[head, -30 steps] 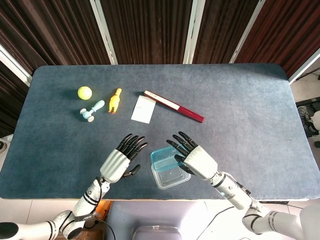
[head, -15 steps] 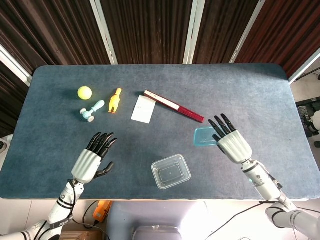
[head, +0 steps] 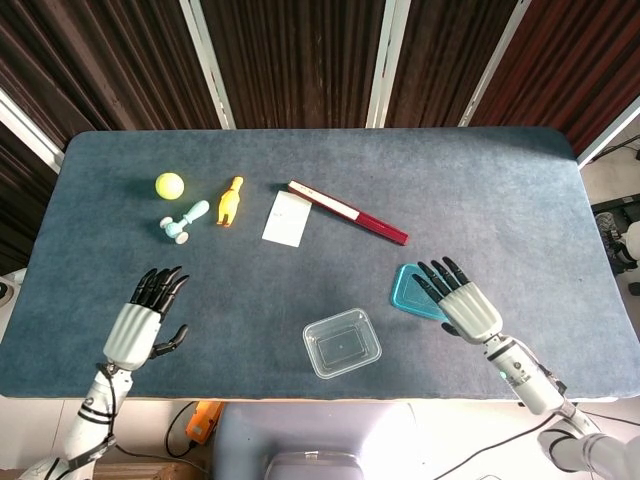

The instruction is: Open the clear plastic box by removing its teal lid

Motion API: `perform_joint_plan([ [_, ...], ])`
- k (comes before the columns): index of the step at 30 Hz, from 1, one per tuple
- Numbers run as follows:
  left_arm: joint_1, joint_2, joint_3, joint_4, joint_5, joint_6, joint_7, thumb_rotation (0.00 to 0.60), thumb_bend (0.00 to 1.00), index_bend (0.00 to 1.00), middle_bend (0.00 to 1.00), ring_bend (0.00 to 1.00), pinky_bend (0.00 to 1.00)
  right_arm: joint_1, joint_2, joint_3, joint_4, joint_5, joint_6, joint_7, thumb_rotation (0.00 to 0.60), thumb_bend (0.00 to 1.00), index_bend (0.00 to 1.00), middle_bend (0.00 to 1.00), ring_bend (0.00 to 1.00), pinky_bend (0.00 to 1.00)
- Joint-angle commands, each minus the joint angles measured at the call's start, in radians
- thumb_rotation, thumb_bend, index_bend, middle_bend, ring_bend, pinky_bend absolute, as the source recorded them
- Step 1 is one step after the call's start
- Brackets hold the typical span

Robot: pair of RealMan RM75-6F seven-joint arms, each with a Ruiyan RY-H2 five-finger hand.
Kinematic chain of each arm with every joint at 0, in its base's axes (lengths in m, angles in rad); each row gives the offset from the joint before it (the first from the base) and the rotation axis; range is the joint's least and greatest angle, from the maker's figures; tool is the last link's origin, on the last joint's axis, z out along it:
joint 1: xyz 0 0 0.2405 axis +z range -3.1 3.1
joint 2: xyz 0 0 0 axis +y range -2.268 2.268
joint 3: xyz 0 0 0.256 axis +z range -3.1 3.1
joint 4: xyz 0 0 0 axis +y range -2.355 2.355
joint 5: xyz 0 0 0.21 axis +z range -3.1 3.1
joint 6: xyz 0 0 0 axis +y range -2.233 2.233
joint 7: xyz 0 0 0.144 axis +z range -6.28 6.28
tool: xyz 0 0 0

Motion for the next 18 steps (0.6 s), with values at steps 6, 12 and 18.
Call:
perform_joint_plan([
  [6, 0.156, 0.334, 0.133, -0.351, -0.142, -0.042, 0.233, 0.600, 0.35, 0.00, 0.00, 0.00, 0.00, -0.207, 0.412, -0.076, -0.580, 0.115, 0.139, -0.147, 0.600, 0.06, 0.00, 0.00, 0.00, 0.00],
  [12, 0.286, 0.262, 0.113, -0.236, -0.110, 0.148, 0.171, 0.600, 0.35, 0.00, 0.00, 0.00, 0.00, -0.452, 0.363, -0.027, -0.612, 0.231, 0.461, -0.152, 0.600, 0.06, 0.00, 0.00, 0.00, 0.00],
  [18, 0.317, 0.243, 0.087, -0.185, -0.055, 0.214, 0.130, 0.600, 0.35, 0.00, 0.00, 0.00, 0.00, -0.463, 0.373, -0.007, -0.596, 0.244, 0.422, -0.119, 0.600, 0.06, 0.00, 0.00, 0.00, 0.00],
])
